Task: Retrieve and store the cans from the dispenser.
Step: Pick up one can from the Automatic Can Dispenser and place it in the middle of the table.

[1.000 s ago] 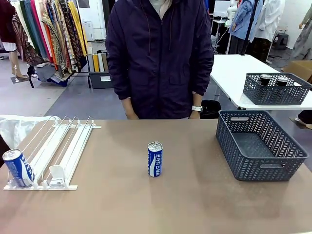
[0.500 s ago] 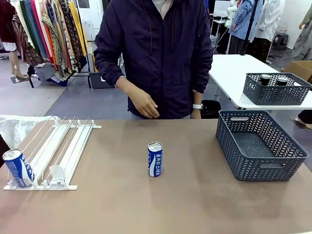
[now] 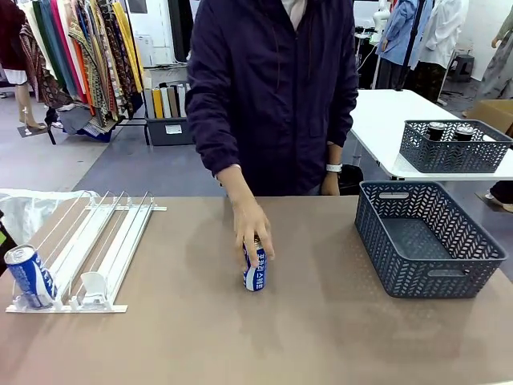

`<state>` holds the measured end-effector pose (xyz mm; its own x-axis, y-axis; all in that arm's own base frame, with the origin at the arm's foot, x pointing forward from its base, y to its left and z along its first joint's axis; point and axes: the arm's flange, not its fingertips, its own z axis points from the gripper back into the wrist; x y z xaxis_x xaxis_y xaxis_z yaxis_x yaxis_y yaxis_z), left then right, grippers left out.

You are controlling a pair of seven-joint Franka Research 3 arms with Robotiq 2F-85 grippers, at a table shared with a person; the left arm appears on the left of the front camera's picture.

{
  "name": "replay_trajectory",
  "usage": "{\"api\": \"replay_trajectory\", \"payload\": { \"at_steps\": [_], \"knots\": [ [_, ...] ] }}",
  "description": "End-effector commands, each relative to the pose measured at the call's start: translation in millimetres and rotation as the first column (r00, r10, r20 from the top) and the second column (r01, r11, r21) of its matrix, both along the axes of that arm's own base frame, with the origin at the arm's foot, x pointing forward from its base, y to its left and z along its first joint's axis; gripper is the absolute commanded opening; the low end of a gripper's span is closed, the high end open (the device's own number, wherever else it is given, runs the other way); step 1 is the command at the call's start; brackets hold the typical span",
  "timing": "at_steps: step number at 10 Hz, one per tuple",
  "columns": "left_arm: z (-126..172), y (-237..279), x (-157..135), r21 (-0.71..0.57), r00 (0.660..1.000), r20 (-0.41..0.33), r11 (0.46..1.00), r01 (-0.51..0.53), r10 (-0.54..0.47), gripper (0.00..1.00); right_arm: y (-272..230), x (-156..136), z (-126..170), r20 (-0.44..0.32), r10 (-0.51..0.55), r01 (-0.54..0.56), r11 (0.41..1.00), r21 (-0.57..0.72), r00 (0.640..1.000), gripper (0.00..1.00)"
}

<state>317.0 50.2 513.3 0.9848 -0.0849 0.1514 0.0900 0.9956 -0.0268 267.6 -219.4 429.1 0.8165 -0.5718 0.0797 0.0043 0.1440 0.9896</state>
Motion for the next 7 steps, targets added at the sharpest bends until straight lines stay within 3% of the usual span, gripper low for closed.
{"api": "replay_trajectory", "payload": {
  "at_steps": [1,4,5,7],
  "knots": [
    [0,10,-5,-0.140,0.998,-0.066,0.990,-0.011,0.002,1.00,0,0,3,0.003,0.001,-0.001,1.000,0.008,1.000,1.00],
    [0,10,-5,-0.140,0.998,-0.066,0.990,-0.011,0.002,1.00,0,0,3,0.003,0.001,-0.001,1.000,0.008,1.000,1.00],
    [-6,6,-5,-0.086,0.999,-0.043,0.996,0.006,-0.010,1.00,0,0,3,0.003,0.001,-0.001,1.000,0.008,1.000,1.00],
    [-36,-3,11,-0.114,0.999,-0.006,0.993,0.032,-0.033,1.00,0,0,3,0.003,0.001,-0.001,1.000,0.008,1.000,1.00]
  ]
}}
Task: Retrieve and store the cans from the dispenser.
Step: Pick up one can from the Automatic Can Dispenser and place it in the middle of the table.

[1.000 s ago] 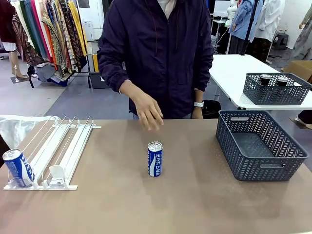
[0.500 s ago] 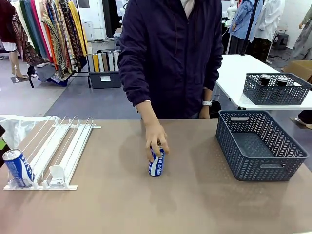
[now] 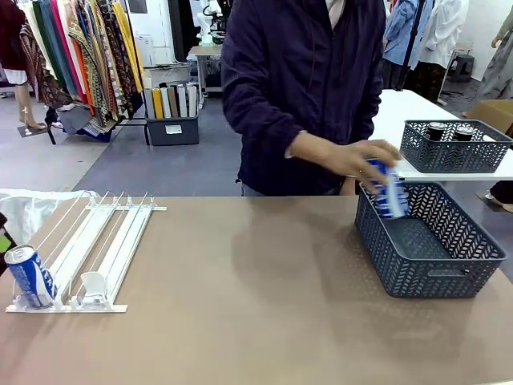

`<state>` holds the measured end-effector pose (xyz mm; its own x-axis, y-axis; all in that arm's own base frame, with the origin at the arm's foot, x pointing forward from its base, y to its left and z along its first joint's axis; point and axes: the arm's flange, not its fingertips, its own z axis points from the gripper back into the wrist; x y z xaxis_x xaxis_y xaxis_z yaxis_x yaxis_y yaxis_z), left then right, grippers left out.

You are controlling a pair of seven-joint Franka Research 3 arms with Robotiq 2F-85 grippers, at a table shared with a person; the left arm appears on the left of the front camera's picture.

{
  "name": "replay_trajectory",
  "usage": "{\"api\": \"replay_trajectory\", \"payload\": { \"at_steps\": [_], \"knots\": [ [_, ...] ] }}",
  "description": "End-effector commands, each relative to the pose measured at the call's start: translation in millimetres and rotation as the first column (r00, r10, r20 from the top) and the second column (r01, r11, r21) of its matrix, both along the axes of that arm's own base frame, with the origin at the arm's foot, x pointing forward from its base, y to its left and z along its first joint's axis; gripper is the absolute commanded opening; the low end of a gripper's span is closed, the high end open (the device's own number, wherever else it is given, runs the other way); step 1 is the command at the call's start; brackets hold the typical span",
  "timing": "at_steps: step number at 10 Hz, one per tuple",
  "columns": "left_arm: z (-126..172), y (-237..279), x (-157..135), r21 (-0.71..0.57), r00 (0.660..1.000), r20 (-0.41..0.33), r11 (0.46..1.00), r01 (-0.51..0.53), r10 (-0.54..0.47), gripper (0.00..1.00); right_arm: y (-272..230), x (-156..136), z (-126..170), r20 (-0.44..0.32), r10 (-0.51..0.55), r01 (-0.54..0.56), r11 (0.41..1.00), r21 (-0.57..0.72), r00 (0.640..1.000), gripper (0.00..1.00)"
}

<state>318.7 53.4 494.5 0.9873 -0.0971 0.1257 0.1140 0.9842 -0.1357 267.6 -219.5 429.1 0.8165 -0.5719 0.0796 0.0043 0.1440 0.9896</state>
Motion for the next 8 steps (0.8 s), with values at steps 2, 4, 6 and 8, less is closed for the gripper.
{"api": "replay_trajectory", "payload": {
  "at_steps": [2,4,6,8],
  "knots": [
    [-46,-18,24,0.019,0.998,0.062,1.000,0.010,-0.011,1.00,0,0,3,0.003,0.001,-0.001,1.000,0.008,1.000,1.00],
    [-66,-22,32,0.065,0.999,0.045,0.998,-0.017,0.014,1.00,0,0,3,0.003,0.001,-0.001,1.000,0.008,1.000,1.00],
    [-78,-20,37,0.091,0.998,-0.011,0.994,-0.053,0.054,1.00,0,0,3,0.003,0.001,-0.001,1.000,0.008,1.000,1.00],
    [-89,-22,38,0.112,0.996,-0.075,0.993,-0.036,0.044,1.00,0,0,3,0.003,0.001,-0.001,1.000,0.008,1.000,1.00]
  ]
}}
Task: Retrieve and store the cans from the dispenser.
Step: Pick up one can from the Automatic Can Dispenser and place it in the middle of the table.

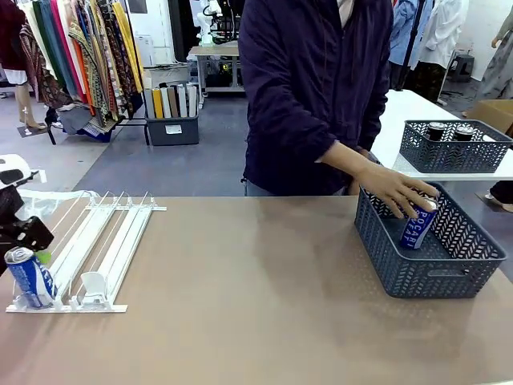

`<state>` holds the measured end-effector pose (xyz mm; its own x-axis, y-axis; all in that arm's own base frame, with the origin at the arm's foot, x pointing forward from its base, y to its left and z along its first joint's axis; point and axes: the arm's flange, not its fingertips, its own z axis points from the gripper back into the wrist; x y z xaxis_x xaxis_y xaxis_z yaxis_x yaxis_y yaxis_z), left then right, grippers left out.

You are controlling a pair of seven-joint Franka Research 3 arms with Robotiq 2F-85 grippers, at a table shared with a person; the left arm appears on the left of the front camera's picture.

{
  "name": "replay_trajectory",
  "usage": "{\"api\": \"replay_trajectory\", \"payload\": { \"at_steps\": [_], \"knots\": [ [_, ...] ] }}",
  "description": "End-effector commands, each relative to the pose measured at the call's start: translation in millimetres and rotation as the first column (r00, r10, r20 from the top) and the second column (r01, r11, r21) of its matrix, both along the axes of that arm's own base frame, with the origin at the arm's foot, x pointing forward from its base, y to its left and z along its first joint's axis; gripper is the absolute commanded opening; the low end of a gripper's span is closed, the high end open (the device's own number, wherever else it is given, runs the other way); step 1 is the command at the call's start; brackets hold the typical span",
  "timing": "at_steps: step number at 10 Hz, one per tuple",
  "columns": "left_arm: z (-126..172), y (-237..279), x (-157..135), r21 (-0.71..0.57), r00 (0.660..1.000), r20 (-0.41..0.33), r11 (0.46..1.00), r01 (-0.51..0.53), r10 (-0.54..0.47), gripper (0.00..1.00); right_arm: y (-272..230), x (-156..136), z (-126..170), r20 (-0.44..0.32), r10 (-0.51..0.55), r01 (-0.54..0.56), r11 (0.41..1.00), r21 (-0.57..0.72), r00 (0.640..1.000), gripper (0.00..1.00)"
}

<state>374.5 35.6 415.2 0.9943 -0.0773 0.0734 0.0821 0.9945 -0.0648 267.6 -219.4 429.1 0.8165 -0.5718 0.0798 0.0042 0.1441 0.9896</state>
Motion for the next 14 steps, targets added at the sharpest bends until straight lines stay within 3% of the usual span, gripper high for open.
{"api": "replay_trajectory", "payload": {
  "at_steps": [1,5,7,14],
  "knots": [
    [-13,-4,-19,0.040,0.998,-0.064,0.999,-0.021,0.023,1.00,0,0,3,0.003,0.001,-0.001,1.000,0.008,1.000,1.00],
    [-23,-4,-16,0.067,0.997,-0.069,0.997,-0.023,0.028,1.00,0,0,3,0.003,0.001,-0.001,1.000,0.008,1.000,1.00],
    [-24,-3,-15,0.064,0.998,-0.056,0.998,-0.021,0.024,0.00,0,0,3,0.003,0.001,-0.001,1.000,0.008,1.000,1.00],
    [-22,-4,-14,0.062,0.998,-0.001,0.997,-0.055,0.055,0.00,0,0,3,0.003,0.001,-0.001,1.000,0.008,1.000,1.00]
  ]
}}
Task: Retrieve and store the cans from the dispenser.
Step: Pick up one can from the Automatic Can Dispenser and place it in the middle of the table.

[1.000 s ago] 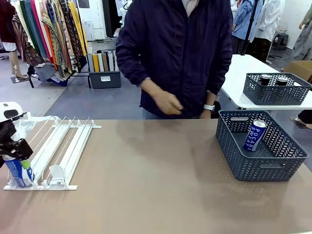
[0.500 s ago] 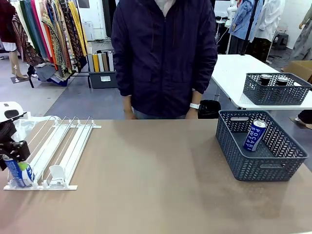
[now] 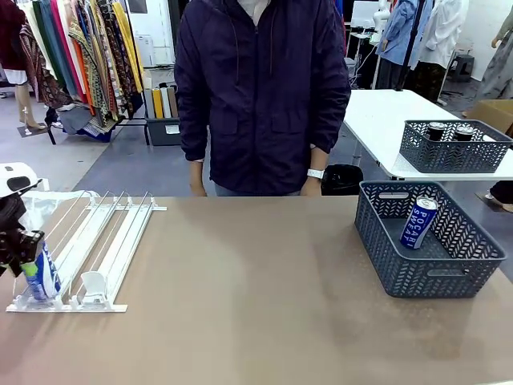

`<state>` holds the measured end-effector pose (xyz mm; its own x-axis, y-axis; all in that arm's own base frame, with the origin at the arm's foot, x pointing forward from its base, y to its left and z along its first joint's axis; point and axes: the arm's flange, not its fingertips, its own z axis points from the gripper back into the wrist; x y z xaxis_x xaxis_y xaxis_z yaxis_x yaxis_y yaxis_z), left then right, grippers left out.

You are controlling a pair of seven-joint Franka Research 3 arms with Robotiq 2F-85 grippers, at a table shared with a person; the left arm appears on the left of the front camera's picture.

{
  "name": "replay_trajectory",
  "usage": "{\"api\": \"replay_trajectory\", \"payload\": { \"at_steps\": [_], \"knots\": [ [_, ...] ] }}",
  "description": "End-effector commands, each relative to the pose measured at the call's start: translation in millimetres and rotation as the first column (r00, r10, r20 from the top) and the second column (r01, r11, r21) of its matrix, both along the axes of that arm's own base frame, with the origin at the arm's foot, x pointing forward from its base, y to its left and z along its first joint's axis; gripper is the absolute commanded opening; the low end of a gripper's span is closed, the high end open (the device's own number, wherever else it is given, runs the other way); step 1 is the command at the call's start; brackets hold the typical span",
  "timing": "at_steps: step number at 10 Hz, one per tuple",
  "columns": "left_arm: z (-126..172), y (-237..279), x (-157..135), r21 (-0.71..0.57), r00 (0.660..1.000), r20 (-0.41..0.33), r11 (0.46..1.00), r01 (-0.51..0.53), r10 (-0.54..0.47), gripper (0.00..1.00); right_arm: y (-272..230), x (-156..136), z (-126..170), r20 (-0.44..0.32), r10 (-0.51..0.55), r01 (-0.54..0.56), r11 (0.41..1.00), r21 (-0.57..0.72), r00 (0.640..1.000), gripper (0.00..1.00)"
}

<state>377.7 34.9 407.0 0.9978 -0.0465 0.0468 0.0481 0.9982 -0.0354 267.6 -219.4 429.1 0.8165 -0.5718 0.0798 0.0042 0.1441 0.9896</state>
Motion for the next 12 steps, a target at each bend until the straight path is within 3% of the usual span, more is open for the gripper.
{"api": "replay_trajectory", "payload": {
  "at_steps": [1,8,9,10,12],
  "knots": [
    [-8,-4,-18,0.034,0.999,0.034,0.999,-0.018,0.017,0.00,0,0,3,0.003,0.001,-0.001,1.000,0.008,1.000,1.00],
    [4,1,-25,0.015,0.999,0.044,1.000,-0.012,0.011,0.00,0,0,3,0.003,0.001,-0.001,1.000,0.008,1.000,1.00],
    [4,2,-25,0.004,0.999,0.034,1.000,-0.002,0.002,0.47,0,0,3,0.003,0.001,-0.001,1.000,0.008,1.000,1.00],
    [4,2,-26,0.002,1.000,0.027,1.000,-0.012,0.012,1.00,0,0,3,0.003,0.001,-0.001,1.000,0.008,1.000,1.00],
    [6,2,-28,-0.006,1.000,0.030,1.000,-0.005,0.006,1.00,0,0,3,0.003,0.001,-0.001,1.000,0.008,1.000,1.00]
  ]
}}
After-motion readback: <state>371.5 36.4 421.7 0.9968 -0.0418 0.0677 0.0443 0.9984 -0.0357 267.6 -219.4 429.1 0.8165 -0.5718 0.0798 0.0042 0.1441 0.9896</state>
